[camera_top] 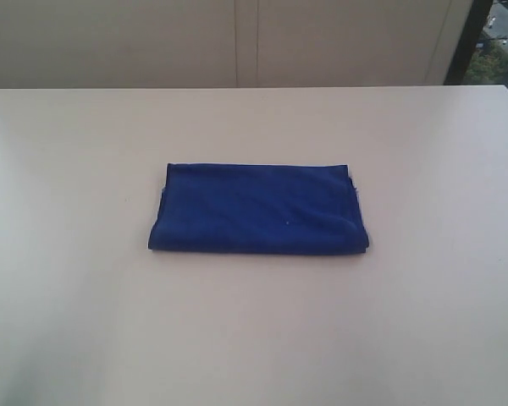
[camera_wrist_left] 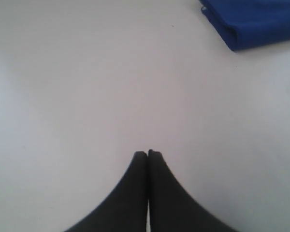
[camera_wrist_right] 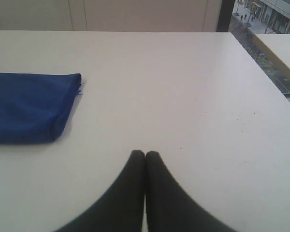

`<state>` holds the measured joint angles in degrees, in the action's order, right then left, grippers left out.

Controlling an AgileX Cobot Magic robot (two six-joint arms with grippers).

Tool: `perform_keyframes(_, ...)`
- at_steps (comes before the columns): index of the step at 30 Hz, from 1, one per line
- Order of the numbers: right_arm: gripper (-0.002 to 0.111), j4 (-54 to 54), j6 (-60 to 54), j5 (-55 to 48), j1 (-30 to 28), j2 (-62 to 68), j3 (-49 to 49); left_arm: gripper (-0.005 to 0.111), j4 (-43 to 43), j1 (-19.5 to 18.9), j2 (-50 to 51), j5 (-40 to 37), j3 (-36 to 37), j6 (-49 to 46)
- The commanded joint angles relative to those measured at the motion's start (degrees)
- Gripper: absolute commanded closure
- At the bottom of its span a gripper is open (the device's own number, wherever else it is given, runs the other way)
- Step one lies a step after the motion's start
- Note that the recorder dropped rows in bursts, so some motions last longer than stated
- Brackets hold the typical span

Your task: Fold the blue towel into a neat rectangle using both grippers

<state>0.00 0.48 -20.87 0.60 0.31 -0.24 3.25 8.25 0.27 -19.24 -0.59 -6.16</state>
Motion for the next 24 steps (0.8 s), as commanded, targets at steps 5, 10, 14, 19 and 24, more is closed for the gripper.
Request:
perform_keyframes(5, 0.108, 0.00, -0.48, 0.83, -0.49, -0.31, 0.24, 0.107, 0.05, -0.12, -0.27, -0.26, 0.59, 5.26)
perform_keyframes(10, 0.108, 0.00, -0.48, 0.83, -0.49, -0.31, 0.24, 0.107, 0.05, -0.12, -0.27, -0.26, 0.59, 5.78)
perform_keyframes(14, 0.108, 0.00, -0.48, 0.83, -0.49, -0.31, 0.24, 0.107, 0.05, -0.12, -0.27, -0.26, 0.59, 5.78)
perform_keyframes(19, 0.108, 0.00, -0.48, 0.83, -0.49, -0.31, 0.24, 0.107, 0.05, -0.12, -0.27, -0.26, 0.59, 5.78)
perform_keyframes(24, 0.108, 0.00, -0.48, 0.83, -0.49, -0.31, 0.24, 0.107, 0.05, -2.16, -0.27, -0.02, 0.59, 6.16)
